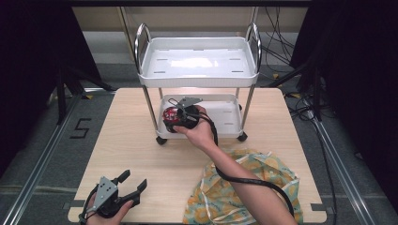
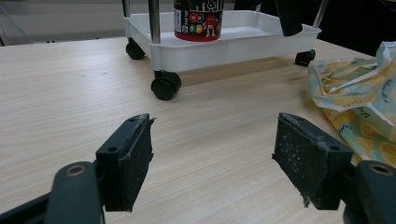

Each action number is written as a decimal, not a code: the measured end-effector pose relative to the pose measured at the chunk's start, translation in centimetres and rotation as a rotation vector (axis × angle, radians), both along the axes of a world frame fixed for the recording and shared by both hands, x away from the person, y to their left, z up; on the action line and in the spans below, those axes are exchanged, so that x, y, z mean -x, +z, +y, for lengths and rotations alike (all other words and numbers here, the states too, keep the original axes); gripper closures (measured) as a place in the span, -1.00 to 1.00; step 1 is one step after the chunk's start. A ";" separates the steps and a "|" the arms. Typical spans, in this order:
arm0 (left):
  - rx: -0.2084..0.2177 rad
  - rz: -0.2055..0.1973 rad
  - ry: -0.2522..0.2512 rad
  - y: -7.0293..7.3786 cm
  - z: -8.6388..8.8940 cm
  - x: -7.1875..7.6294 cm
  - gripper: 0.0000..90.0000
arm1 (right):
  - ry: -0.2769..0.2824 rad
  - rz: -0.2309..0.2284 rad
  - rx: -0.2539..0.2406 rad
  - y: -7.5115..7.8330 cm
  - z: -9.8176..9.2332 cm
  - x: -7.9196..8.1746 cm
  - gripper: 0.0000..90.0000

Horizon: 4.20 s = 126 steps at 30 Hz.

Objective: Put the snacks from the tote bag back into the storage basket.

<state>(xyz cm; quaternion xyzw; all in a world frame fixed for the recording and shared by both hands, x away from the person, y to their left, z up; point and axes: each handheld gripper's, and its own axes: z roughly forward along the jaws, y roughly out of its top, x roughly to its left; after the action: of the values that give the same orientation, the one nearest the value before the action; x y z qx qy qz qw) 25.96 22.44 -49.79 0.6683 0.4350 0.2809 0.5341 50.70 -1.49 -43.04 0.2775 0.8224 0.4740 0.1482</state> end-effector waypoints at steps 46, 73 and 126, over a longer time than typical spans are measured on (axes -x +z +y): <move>-0.004 0.011 -0.004 0.0 -0.1 0.0 -0.39 | 0.033 0.012 0.026 -1.8 0.7 -0.7 -0.41; -0.006 0.016 -0.008 -0.1 -0.1 0.0 -0.39 | 0.025 0.048 0.018 -2.6 0.7 -0.5 -0.52; -0.004 0.020 0.029 -0.3 0.0 0.0 -0.40 | 0.042 0.007 -0.024 0.3 -11.1 7.4 -0.53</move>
<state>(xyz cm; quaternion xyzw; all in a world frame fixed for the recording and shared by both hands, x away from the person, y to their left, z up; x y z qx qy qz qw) 25.93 22.45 -50.04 0.6658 0.4492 0.2827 0.5244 43.33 -12.62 -42.76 0.2635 0.8229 0.4858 0.1320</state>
